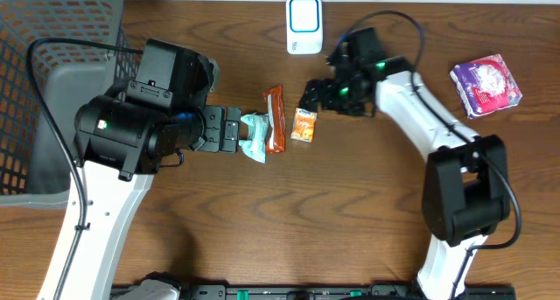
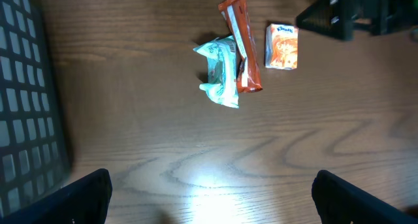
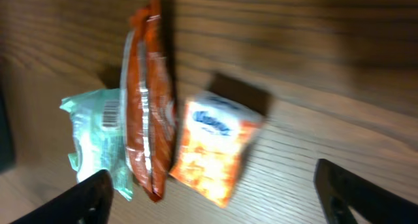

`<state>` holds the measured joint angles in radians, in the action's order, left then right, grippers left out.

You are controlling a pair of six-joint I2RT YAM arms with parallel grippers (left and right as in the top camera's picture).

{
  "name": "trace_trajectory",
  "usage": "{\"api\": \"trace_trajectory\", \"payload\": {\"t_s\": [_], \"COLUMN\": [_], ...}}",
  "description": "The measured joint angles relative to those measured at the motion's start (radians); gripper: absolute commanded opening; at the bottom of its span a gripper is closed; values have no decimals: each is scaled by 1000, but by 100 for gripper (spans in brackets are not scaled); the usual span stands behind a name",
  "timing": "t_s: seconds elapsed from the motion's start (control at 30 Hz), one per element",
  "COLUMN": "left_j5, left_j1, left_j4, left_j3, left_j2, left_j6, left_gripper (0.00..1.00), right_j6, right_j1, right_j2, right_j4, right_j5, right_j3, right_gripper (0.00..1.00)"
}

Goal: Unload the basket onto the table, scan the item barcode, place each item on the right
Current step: 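Carry the pink pack right and set it at the table's right edge, then grasp the orange Kleenex pack with the right gripper and lift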

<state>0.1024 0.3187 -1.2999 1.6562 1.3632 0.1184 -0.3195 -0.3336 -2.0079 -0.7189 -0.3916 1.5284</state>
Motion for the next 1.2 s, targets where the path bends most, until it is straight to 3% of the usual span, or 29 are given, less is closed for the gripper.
{"api": "trace_trajectory", "payload": {"t_s": [0.2,0.37,0.5,0.83,0.9,1.07,1.2], "left_j5": [0,0,0,0,0,0,0], "left_j1": [0,0,0,0,0,0,0], "left_j4": [0,0,0,0,0,0,0], "left_j3": [0,0,0,0,0,0,0], "left_j2": [0,0,0,0,0,0,0], "left_j6": [0,0,0,0,0,0,0], "left_gripper": [98,98,98,98,98,98,98], "right_j6": [-27,-68,-98,-124,-124,-117,-117], "right_j1": [-123,-210,-261,-274,-274,-277,-279], "right_j2": [0,0,0,-71,-106,-145,-145], "right_j4": [6,15,20,31,30,24,-5], "right_j5": [160,318,441,569,573,595,640], "right_j3": [0,0,0,0,0,0,0], "right_gripper": [75,72,64,59,56,36,32]}}
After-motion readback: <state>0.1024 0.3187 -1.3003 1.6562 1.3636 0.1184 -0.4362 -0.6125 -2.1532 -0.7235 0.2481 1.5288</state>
